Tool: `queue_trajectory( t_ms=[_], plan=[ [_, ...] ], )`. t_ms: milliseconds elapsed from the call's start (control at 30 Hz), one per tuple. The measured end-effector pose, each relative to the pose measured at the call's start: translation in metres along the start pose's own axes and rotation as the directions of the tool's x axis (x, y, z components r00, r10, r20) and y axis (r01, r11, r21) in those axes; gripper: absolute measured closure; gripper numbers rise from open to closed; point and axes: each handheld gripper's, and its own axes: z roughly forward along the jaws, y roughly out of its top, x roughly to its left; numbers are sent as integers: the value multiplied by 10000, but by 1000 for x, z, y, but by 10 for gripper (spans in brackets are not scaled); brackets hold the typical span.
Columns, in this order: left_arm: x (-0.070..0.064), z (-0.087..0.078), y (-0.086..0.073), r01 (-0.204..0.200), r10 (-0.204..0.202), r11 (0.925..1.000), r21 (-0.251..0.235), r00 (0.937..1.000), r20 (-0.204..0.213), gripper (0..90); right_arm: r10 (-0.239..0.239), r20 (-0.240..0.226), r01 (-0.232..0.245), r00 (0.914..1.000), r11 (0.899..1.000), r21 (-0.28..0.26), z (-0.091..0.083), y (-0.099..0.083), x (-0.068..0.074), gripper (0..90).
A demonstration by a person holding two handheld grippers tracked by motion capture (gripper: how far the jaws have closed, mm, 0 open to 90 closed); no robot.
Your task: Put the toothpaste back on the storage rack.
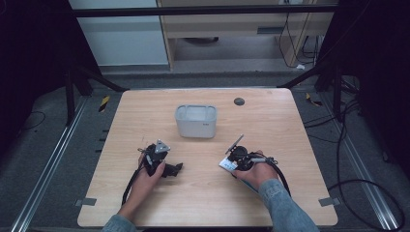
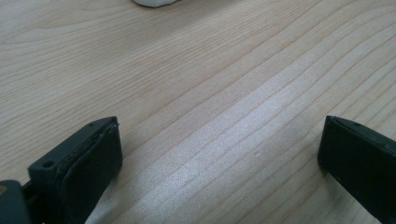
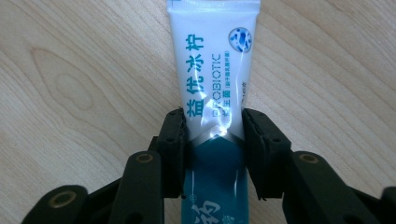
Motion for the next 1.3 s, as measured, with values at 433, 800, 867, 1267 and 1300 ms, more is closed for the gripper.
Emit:
queue_trajectory(
  t_ms=[433, 800, 867, 1267, 1300],
  plan=[
    [0, 0, 0, -4, 4, 10000, 1, 10000, 0, 0, 272, -176, -272, 9995, 9996, -43, -5, -2, 1, 755],
    [0, 0, 0, 1, -1, 10000, -3, 10000, 0, 0, 312, -302, -320, 9991, 9991, -285, -16, -4, 0, 806],
    [0, 0, 0, 2, -2, 10000, -1, 10000, 3, 0, 365, -304, -375, 9989, 9988, -321, -18, -4, 0, 806],
    [0, 0, 0, 0, 0, 10000, 0, 10000, 2, 0, 480, 337, -446, 9983, 9943, -969, -52, -1, -12, 809],
    [0, 0, 0, -1, 1, 10000, -1, 10000, 2, 0, 480, 337, -446, 9983, 9943, -969, -52, -1, -12, 809]
  ],
)
